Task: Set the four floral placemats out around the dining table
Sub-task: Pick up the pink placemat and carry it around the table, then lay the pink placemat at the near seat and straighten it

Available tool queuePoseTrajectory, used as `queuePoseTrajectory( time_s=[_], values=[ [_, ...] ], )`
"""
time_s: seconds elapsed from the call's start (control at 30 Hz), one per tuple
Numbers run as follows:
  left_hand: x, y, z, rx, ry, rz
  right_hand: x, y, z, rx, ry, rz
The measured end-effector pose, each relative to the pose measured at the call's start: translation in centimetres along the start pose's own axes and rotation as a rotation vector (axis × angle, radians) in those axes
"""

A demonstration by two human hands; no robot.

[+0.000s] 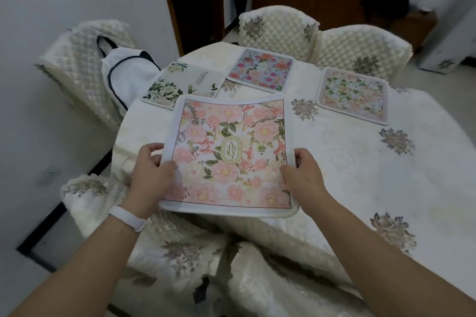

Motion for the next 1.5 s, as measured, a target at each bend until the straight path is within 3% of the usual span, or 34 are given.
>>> queuePoseTrajectory(
  time_s=[0.53, 0.77, 1.23, 1.5],
  values=[
    [-2.3, 2.3, -1.3, 0.028, -0.051, -0.064, 1.0, -0.8, 2.2, -0.039, 0.035, -0.100],
    [-0.9, 0.7, -3.4, 0.035, -0.096, -0.111, 2.4, 1.1, 1.6, 0.032, 0.054, -0.112],
    [-2.1, -6.5, -17.8, -0.036, -0.325, -0.136, 14.9, 0.9, -1.3, 0.203, 0.263, 0.010],
    [-1.9, -10.4, -21.1, -0.079, -0.446, -0.162, 18.8, 2.5, -1.5, 0.311, 0.311, 0.098]
  ],
)
Point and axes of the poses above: each hand's wrist, its own z-axis away from the middle knuckle, its own x-axis out of the palm, y = z × x, the point moved 8 cm from there along -z, towards the middle knuckle, and after that the axes turned 3 degrees about y, right-handed, at the moved point
